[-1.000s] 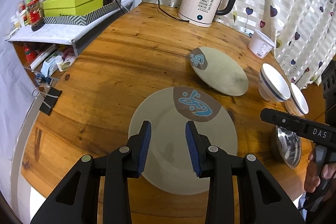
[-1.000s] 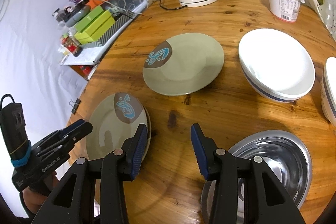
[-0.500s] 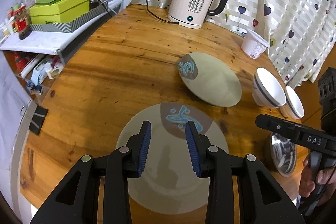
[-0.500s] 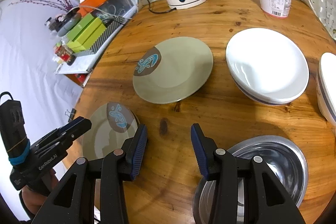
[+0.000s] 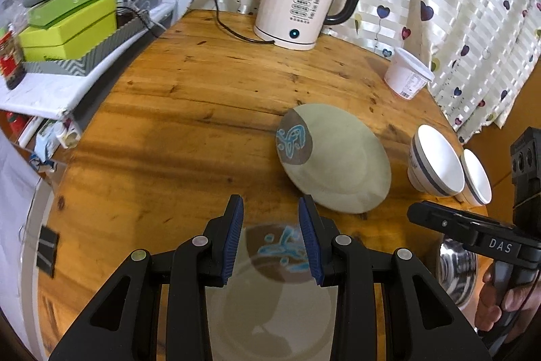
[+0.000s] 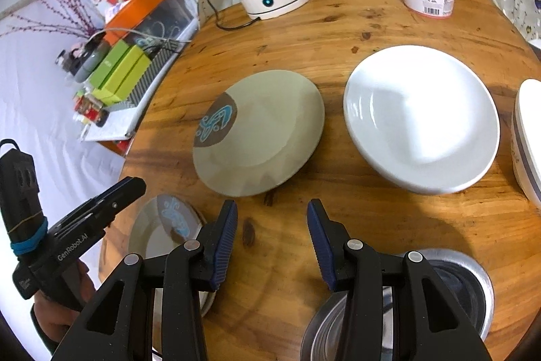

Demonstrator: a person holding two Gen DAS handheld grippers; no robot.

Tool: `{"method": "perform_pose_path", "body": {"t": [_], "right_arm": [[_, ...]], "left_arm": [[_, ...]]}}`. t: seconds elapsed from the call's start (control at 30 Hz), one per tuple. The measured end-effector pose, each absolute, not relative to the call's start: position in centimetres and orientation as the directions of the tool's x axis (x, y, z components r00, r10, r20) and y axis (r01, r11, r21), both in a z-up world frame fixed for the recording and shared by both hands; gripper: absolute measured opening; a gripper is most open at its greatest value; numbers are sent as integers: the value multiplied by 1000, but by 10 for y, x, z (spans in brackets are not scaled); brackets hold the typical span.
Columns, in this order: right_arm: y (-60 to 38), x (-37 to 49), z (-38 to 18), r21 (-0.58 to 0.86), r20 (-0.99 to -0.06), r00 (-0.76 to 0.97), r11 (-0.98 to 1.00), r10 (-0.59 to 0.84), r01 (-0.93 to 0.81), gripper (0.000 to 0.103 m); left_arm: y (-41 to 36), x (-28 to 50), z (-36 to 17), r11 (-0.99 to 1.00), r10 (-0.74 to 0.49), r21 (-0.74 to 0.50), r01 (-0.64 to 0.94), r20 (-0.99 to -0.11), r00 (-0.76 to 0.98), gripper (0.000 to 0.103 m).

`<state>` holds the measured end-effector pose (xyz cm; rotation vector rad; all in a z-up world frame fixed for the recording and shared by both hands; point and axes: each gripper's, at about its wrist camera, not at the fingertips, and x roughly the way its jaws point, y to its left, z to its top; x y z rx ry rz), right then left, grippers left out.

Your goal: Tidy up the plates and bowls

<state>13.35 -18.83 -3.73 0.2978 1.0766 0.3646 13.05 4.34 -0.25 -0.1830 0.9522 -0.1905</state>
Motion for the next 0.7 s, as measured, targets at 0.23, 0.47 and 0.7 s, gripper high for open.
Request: {"method": "perform_pose_path", "body": {"t": [0.23, 0.47, 0.7], "right_arm": [[-193, 149, -44, 426, -803, 419, 900, 423, -93, 43], [-192, 161, -47, 426, -811, 415, 902, 412, -64, 43], [-190, 172, -56, 426, -823, 398, 904, 405, -40, 43]], "left_arm": [[34, 156, -9, 961, -276, -247, 126, -804, 527, 35], [33, 182, -18, 951, -308, -277, 138, -817, 487, 35], [30, 200, -30, 947, -319, -289, 137, -833, 452, 35]]}}
